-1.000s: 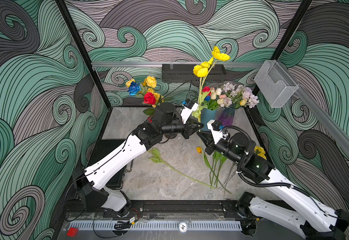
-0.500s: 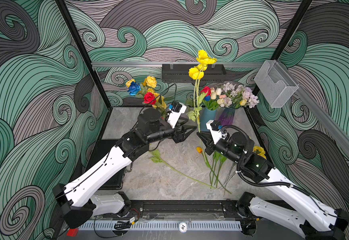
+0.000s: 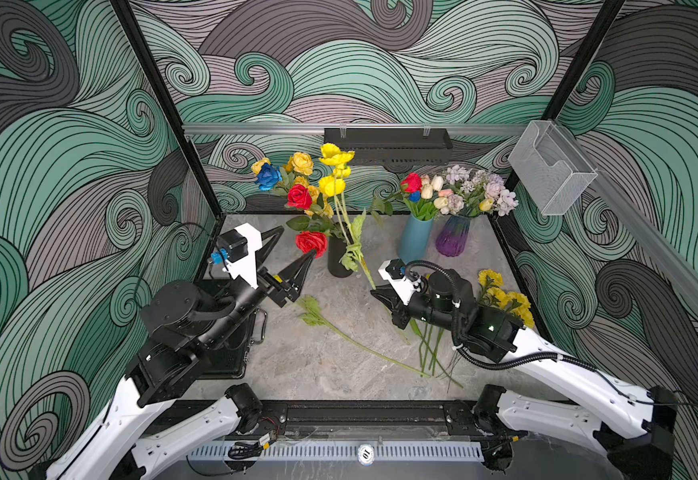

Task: Pick out yellow flowers from the vase
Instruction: Place the flower at the center of the board.

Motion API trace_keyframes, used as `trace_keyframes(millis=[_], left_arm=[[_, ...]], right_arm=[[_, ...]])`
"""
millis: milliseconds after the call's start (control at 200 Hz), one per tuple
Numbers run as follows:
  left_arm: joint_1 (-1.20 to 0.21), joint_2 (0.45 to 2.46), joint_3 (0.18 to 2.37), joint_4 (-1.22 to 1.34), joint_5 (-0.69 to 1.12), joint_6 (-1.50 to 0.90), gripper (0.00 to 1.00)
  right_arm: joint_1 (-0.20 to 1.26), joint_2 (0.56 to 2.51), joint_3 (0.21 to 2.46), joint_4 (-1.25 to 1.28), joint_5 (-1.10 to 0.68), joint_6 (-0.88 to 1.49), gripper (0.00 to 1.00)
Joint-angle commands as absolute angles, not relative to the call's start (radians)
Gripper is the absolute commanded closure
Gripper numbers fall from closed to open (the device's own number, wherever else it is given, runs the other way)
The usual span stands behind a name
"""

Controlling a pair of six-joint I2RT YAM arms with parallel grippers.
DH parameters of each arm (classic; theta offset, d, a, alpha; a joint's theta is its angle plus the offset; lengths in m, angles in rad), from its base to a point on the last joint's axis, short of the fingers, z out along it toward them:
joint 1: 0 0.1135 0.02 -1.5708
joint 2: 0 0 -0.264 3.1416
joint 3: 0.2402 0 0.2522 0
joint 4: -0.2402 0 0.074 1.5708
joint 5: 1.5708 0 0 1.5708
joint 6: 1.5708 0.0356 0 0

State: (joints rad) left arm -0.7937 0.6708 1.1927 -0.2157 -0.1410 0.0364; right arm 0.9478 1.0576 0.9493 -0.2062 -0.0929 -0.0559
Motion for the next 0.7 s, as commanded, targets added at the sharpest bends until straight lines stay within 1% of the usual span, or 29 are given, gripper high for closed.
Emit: trace_keyframes(millis=[0,280,565,696], left_arm=[[-0.799,0.646,1.168,-0.197,-0.193,0.071,0.21],[-0.799,0.604,1.142,-0.178,-0.163,0.087,0.19],[-0.799,0.593,1.12,-0.16,-0.199,0.088,0.17],[-0.799,0.61,1.121,-0.161,-0.209,0.087,0.16]], right_arm=[[0.99,1.098,0.992,-0.225,-0.11,-0.091,1.0],[1.07,1.276,1.072,-0.348,-0.102,-0.152,1.0],[1.08,1.374,1.083,-0.411,-0.085,-0.172,1.0],[1.079,1.42,1.081,-0.435,-0.046,-0.187,1.0]])
